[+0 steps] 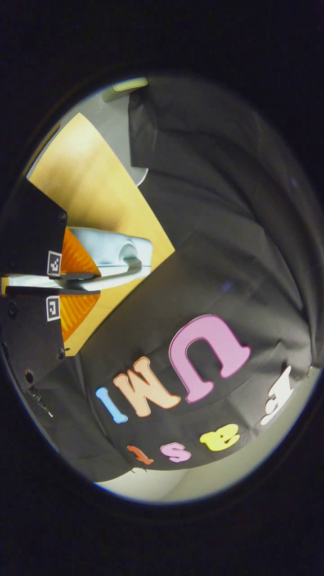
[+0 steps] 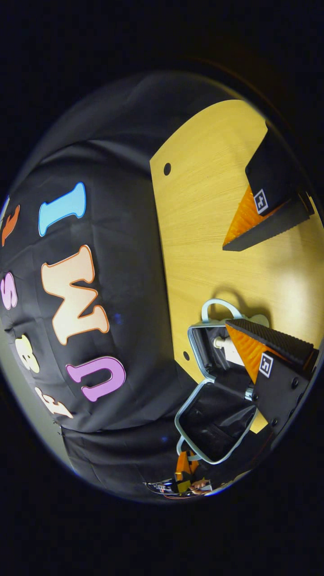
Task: First open the suitcase, pack the skin care products into it, and then close the suitcase.
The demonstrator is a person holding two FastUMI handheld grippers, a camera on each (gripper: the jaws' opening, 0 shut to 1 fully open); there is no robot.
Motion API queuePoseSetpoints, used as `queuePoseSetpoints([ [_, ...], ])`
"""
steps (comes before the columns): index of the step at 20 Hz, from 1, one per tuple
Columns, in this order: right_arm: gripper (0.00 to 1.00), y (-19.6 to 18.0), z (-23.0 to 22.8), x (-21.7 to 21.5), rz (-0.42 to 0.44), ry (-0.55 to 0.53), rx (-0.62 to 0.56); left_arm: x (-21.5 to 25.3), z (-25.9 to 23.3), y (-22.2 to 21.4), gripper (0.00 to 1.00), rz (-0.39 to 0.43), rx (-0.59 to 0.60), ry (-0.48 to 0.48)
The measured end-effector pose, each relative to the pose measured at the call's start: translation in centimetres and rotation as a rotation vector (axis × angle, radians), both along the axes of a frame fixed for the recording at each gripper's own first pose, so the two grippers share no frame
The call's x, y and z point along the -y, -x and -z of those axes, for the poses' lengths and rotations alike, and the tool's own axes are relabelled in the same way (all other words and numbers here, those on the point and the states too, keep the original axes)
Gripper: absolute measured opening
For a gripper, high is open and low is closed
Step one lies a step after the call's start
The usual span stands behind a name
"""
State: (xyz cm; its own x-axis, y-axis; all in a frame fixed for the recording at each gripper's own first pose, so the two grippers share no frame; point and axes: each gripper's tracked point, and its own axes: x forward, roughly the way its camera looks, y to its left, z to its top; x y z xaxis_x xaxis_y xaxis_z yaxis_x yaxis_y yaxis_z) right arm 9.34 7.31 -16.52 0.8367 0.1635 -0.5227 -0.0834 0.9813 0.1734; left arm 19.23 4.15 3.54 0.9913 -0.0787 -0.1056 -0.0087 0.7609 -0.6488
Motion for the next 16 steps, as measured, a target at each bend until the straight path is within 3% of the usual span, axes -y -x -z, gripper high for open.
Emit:
queuePoseSetpoints([
  [8, 0.95, 0.5, 0.2, 4.7, 0.053, -0.056, 0.01, 13.6, -2.4, -5.4, 0.02, 0.207, 0.019, -0.075],
  [16, 0.95, 1.1, -1.0, 11.5, 0.173, -0.064, 0.038, 25.8, 3.5, -13.0, 0.02, 0.402, -0.113, -0.084],
])
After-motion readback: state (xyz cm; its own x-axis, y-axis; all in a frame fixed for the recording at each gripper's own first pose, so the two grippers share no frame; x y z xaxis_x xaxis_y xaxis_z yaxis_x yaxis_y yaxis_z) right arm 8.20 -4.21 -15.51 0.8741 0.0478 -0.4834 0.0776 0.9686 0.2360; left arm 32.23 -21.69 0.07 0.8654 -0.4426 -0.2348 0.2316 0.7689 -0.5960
